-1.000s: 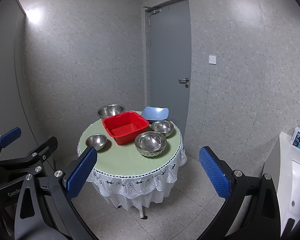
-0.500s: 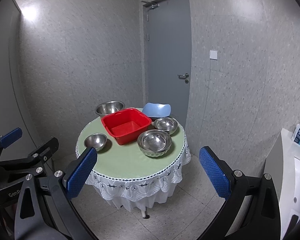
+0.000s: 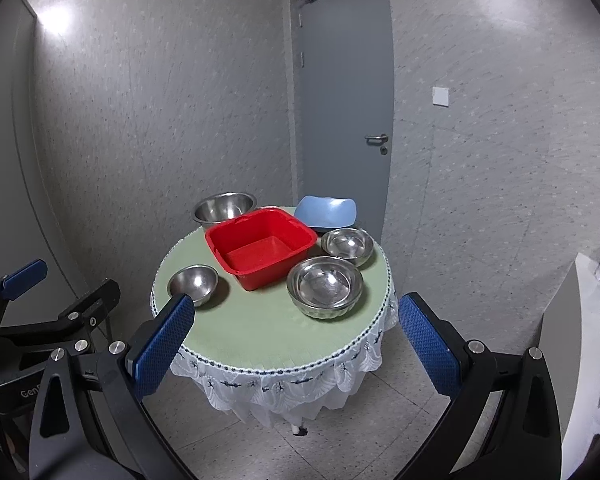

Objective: Organize plates and bowls
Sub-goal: 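Reach both grippers to the rim of the large steel bowl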

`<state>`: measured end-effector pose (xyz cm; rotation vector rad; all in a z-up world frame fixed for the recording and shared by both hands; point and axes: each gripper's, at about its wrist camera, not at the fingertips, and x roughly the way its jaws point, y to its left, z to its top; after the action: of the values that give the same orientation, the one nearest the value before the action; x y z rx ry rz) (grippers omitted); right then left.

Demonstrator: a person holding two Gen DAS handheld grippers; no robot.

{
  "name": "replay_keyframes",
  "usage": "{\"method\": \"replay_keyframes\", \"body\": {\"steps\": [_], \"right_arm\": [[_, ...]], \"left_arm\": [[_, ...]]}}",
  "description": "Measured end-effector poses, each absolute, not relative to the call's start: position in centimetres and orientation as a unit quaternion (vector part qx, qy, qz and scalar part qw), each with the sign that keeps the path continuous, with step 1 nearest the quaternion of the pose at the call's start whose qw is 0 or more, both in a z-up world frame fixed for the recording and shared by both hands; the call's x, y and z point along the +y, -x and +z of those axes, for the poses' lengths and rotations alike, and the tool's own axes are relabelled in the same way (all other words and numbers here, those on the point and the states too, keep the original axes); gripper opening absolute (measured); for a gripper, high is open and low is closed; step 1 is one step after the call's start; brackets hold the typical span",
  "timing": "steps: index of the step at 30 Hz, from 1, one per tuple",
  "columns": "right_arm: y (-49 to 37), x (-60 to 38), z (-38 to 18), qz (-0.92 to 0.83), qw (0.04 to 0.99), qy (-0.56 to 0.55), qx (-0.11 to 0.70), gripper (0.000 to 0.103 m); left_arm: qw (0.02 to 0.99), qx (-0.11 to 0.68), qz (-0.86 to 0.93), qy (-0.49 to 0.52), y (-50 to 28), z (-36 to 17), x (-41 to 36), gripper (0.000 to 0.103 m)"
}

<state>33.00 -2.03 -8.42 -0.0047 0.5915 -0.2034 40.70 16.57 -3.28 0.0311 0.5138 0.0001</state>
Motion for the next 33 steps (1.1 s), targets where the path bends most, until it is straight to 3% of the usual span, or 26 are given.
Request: {"method": "replay_keyframes", "body": {"steps": [21, 33], "right_arm": [[-49.1, -6.7, -10.2, -0.03, 0.951, 0.024, 0.306, 0.103], [-58.2, -5.2, -11.9, -0.025, 0.944, 0.018, 0.329, 0.103]], "left_arm": [[0.963, 0.263, 0.054, -0.004, -58.5, -4.4, 14.3, 0.102], [0.954, 0.297, 0.031, 0.005, -70.5, -5.7, 19.2, 0.102]]}}
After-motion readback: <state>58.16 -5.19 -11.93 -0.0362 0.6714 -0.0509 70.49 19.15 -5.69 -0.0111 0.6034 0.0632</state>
